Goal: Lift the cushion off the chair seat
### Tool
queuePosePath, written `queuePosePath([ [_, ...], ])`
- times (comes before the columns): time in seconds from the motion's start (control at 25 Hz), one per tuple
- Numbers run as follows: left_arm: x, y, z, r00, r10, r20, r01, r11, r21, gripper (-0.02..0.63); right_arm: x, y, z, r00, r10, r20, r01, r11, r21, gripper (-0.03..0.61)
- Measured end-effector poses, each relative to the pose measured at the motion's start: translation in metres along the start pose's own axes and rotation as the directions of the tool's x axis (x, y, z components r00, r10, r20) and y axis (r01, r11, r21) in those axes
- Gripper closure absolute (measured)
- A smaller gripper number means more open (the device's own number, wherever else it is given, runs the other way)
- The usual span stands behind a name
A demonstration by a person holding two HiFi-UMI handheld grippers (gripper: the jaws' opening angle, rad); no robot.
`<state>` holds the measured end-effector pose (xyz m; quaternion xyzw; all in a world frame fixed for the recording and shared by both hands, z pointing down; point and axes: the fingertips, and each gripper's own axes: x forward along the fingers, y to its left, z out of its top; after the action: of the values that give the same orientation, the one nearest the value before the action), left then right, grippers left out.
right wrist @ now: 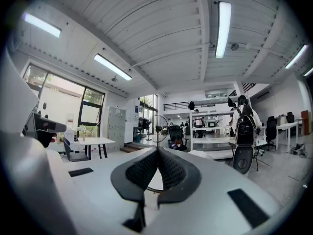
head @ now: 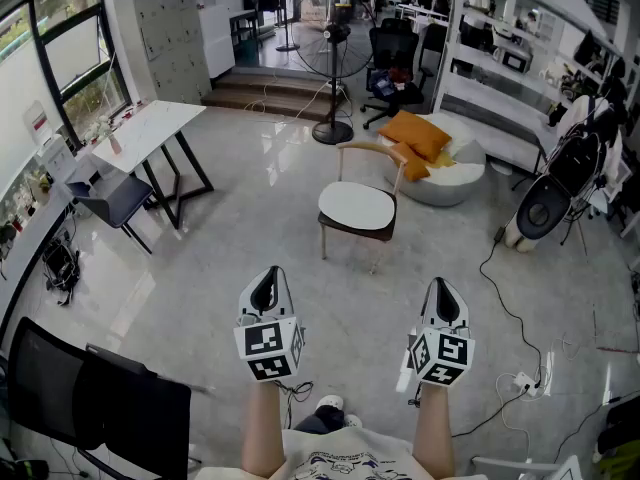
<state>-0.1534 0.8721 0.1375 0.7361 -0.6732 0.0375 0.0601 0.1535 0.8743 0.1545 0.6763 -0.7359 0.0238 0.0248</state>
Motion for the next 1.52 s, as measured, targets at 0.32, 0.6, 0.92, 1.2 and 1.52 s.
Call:
queuePosePath([
  [0.32,0.007,0.001,-0.001,1.0,-0.002,-0.005,0.002,1.0,-0.001,0.6,0.006,-0.003,0.001,1.0,-0.005,0.001,0.005,1.0,0.002,0.565],
  [0.6,0.021,0.013,-0.003,1.0,0.009,-0.01,-0.009,1.0,-0.008,0.6,0.019,0.001,-0.001,1.0,-0.027,0.007,0.027,1.0,-0.006,0.565],
  [0.92,0.057,0.034,-0.006,1.0,-0.016,0.007,0.017,0.999,-0.03,0.444,0.055,0.023,-0.007,1.0,-0.003,0.008,0.003,1.0,0.021,0.423],
  [1.2,0.086,0.041,-0.011,0.999,-0.051,-0.009,0.05,0.998,-0.026,0.38,0.077,0.033,-0.017,1.0,0.008,-0.017,-0.008,1.0,0.02,0.354],
  [1.52,0.126,0.035,-0.026,0.996,-0.064,-0.056,0.062,0.997,-0.037,0.379,0.113,0.024,-0.032,0.998,0.007,-0.063,-0.005,1.0,0.025,0.339],
])
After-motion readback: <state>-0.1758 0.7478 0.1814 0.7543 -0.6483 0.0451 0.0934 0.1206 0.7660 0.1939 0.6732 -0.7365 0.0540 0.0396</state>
